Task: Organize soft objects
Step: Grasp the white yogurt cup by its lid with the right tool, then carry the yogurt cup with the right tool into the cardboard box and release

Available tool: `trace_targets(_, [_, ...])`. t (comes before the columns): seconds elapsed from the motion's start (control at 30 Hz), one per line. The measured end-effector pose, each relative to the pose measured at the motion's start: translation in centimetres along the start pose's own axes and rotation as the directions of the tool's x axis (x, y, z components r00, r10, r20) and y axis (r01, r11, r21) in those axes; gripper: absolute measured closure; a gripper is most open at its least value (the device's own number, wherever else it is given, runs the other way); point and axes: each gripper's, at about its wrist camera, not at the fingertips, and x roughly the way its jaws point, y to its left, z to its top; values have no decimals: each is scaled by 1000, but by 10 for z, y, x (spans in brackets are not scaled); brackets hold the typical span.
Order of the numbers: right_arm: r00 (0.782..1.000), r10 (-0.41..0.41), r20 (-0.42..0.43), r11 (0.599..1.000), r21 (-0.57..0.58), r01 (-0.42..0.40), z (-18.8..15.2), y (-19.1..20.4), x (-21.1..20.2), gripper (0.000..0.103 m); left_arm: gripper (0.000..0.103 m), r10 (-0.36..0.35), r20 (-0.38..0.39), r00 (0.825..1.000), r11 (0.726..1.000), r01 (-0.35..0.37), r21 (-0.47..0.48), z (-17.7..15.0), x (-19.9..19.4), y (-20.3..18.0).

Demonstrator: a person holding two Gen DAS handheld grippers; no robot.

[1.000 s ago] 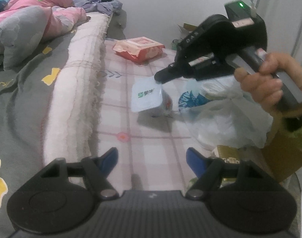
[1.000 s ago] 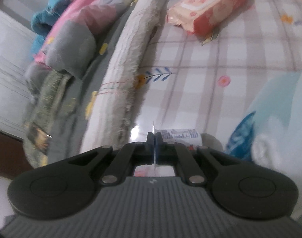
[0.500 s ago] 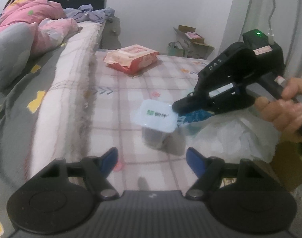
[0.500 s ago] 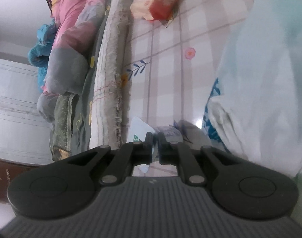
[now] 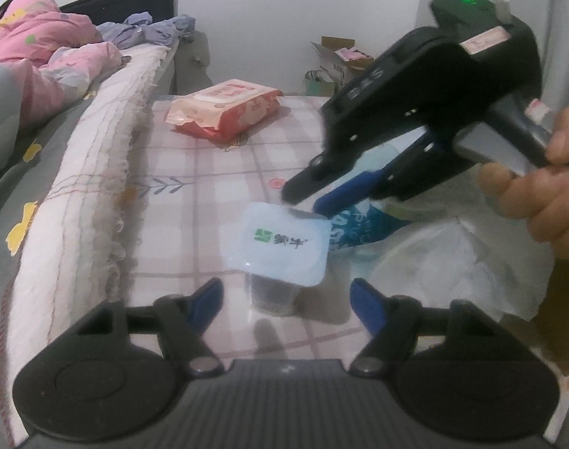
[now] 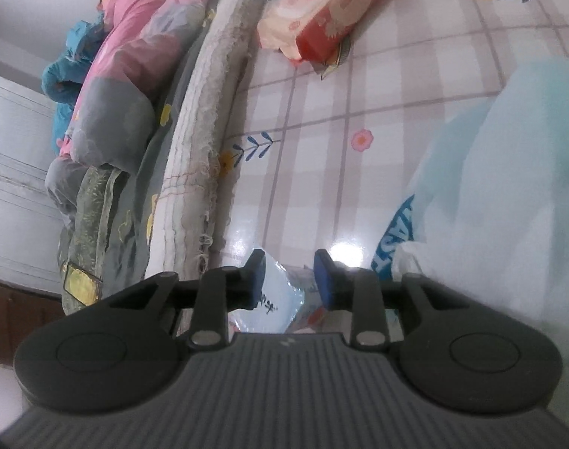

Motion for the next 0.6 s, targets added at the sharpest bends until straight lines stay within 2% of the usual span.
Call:
trace_targets(0.3, [997,65,-50,998,2,-65,-3,-3,19,74,42,26,2,1000,1000,-25,-17,4,15,2])
trace_targets(0.6, [998,46,-39,999,-3,-47,-14,5,16,75,42,8,9,1000,998,-7,-57,5,11,5])
